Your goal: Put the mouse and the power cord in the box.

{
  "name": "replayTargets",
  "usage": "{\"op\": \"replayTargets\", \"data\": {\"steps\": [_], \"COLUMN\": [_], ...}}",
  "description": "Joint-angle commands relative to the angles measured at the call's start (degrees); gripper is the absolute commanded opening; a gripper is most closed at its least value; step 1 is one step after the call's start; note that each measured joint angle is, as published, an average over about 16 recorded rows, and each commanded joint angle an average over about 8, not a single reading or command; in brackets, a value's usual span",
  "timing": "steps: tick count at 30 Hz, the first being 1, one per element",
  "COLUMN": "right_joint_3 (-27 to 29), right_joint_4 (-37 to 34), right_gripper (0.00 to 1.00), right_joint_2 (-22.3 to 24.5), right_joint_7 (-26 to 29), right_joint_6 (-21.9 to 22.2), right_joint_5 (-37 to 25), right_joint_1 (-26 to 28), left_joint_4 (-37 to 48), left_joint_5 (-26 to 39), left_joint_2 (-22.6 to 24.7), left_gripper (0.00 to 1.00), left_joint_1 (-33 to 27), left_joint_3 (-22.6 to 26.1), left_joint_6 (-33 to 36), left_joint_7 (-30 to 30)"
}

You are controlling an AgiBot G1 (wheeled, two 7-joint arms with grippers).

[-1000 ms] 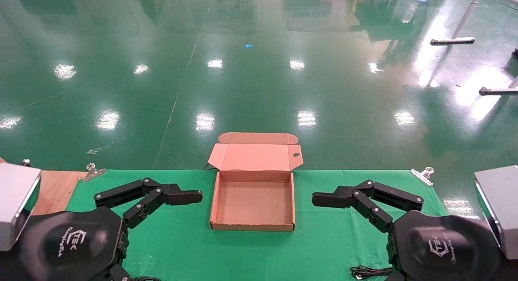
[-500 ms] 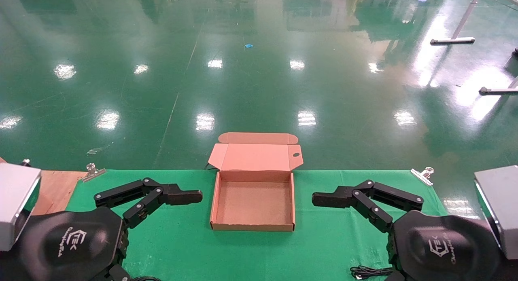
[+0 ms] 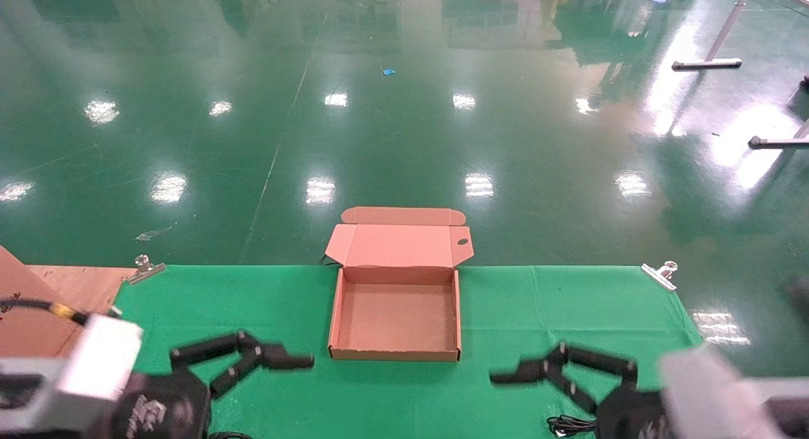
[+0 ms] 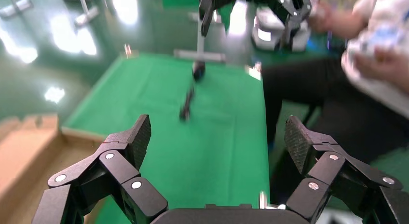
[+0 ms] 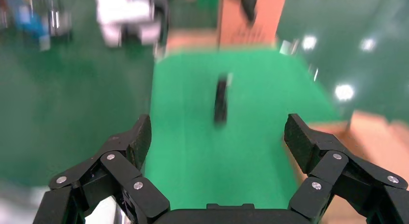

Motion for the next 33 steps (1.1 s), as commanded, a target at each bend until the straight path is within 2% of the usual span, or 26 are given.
{"op": "replayTargets", "data": {"steps": [1,12,21,27,33], "right_joint_3": [-1.61,-13.52,-23.14,-26.45,-28.27], "right_joint_4": [0.66,1.27,-0.54,-5.22,-14.31], "right_gripper": [1.00,1.00,1.00,1.00,1.00], "right_joint_2": [0.12,-4.04,-10.63,-14.29,-17.91], "right_joint_7": [-0.20,-2.42,-2.95,-4.81,-8.87], "right_joint_6": [-0.75,-1.02,0.10,2.80,6.77], "right_joint_5": [-3.93,-30.27,-50.64,-58.18,-62.04], "right_joint_1": [1.55,11.44,15.94,16.39,16.52], "left_joint_4": [0.42,7.81,16.23,22.45,29.06], "left_joint_5": [2.69,20.02,37.05,45.11,49.43], "left_joint_2": [-0.11,1.68,7.07,11.25,15.23], "left_gripper": [1.00,1.00,1.00,1.00,1.00], "left_joint_1": [-0.86,-7.51,-14.57,-17.38,-18.08], "left_joint_3": [1.21,8.93,16.55,19.78,21.89], "left_joint_6": [0.56,1.74,-0.05,-3.90,-7.41], "left_joint_7": [-0.09,4.11,8.45,12.41,16.68]}}
